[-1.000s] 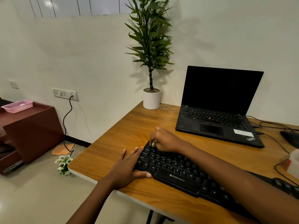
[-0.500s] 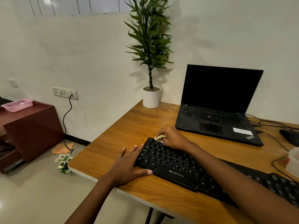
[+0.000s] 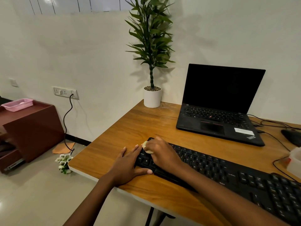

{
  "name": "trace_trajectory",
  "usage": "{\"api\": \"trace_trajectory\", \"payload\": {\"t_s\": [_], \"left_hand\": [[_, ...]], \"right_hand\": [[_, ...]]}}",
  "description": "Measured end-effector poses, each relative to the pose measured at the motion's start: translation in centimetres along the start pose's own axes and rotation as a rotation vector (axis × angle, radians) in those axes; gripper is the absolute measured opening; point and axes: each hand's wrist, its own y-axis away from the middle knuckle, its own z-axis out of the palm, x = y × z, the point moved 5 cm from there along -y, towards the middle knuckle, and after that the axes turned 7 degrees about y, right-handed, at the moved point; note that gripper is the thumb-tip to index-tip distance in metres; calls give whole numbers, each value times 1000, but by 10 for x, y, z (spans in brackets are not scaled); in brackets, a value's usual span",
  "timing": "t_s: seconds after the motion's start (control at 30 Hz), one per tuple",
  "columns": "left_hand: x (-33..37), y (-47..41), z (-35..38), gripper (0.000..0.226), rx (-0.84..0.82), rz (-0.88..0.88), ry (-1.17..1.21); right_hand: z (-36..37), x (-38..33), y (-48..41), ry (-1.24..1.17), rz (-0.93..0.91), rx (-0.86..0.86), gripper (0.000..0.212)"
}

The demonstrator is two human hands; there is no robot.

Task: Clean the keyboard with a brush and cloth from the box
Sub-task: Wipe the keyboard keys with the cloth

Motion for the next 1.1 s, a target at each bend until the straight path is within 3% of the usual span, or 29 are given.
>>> {"api": "trace_trajectory", "payload": {"t_s": [0.13, 0.27, 0.33, 0.4, 0.5, 0.57, 0.63, 0.73, 0.87, 0.93, 1.1], "left_hand": [[-3, -1, 1, 131, 3, 21, 35], [-3, 0, 1, 131, 19, 0, 61], [-4, -1, 1, 133, 23, -14, 56], [-4, -1, 1, 134, 19, -17, 48], [-2, -2, 1, 133, 15, -6, 45], [-4, -2, 2, 132, 3, 4, 18], [-6, -2, 2, 133, -6, 14, -6], [-2, 1, -1, 135, 15, -8, 43], [2, 3, -3, 136, 17, -12, 70], [1, 2, -3, 137, 15, -16, 53], [2, 2, -2, 139, 19, -16, 42]], "right_hand": [[-9, -30, 24, -69, -119, -88, 26], [-34, 12, 5, -434, 198, -39, 29], [-36, 46, -8, -267, 343, -6, 31], [-27, 58, -8, -110, 370, -32, 33], [-12, 17, 7, -50, 211, -81, 36], [-9, -23, 24, -134, 53, -80, 34], [-17, -41, 33, -280, 13, -87, 33], [-27, -1, 23, -335, 214, -19, 35], [-33, 73, 22, 46, 532, 34, 27], [-25, 62, 25, 99, 489, 4, 30], [-20, -22, 41, -4, 140, 14, 30]]}}
